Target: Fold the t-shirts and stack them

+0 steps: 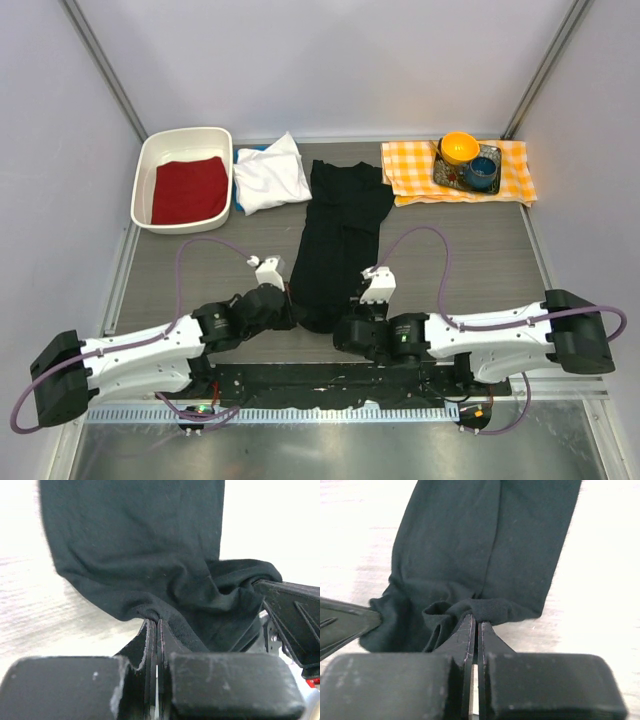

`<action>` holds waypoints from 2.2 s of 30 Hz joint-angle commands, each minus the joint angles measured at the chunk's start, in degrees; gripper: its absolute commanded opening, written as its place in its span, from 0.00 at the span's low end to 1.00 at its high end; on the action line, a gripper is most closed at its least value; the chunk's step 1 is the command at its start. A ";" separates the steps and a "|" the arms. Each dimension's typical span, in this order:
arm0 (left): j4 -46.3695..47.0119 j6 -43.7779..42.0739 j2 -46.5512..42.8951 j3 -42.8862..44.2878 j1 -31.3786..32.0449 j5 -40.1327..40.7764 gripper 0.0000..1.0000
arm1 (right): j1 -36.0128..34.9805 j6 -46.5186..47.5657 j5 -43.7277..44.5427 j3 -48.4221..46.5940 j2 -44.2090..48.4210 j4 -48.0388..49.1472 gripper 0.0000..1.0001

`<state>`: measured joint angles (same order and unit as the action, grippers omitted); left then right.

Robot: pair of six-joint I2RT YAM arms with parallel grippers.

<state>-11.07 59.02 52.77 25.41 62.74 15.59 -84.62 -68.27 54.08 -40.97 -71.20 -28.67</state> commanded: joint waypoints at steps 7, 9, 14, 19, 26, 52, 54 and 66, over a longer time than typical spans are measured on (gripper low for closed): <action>5.62 -5.85 0.49 3.59 -10.35 -0.03 0.00 | 13.42 21.14 -9.07 5.64 2.65 25.75 0.01; 6.75 -6.29 1.62 3.86 -11.85 -0.47 0.00 | 15.87 22.91 -13.81 6.69 2.21 31.27 0.01; 10.01 -6.47 5.32 4.56 -14.92 -2.84 0.00 | 21.24 24.24 -26.99 9.76 -1.39 41.65 0.01; 12.11 -7.87 8.75 7.28 -17.29 -3.73 0.00 | 27.56 25.20 -33.08 12.49 -1.58 46.78 0.01; 13.00 -9.45 11.12 10.97 -21.16 -5.57 0.00 | 33.45 28.80 -29.21 12.15 6.50 39.66 0.01; 26.27 -9.28 36.51 20.46 -31.10 -14.89 0.00 | 48.14 27.40 -33.25 7.58 -9.73 44.66 0.01; 26.89 -9.37 38.71 22.39 -32.15 -15.42 0.00 | 49.02 27.58 -33.52 6.52 -11.32 45.36 0.01; 22.94 -10.33 45.14 34.96 -35.84 -17.62 1.00 | 52.10 30.56 -30.63 -8.94 -17.84 39.30 0.94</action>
<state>11.90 50.28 98.54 55.33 28.23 -2.15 -32.67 -40.36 20.14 -43.53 -89.93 11.33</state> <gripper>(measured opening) 0.991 0.892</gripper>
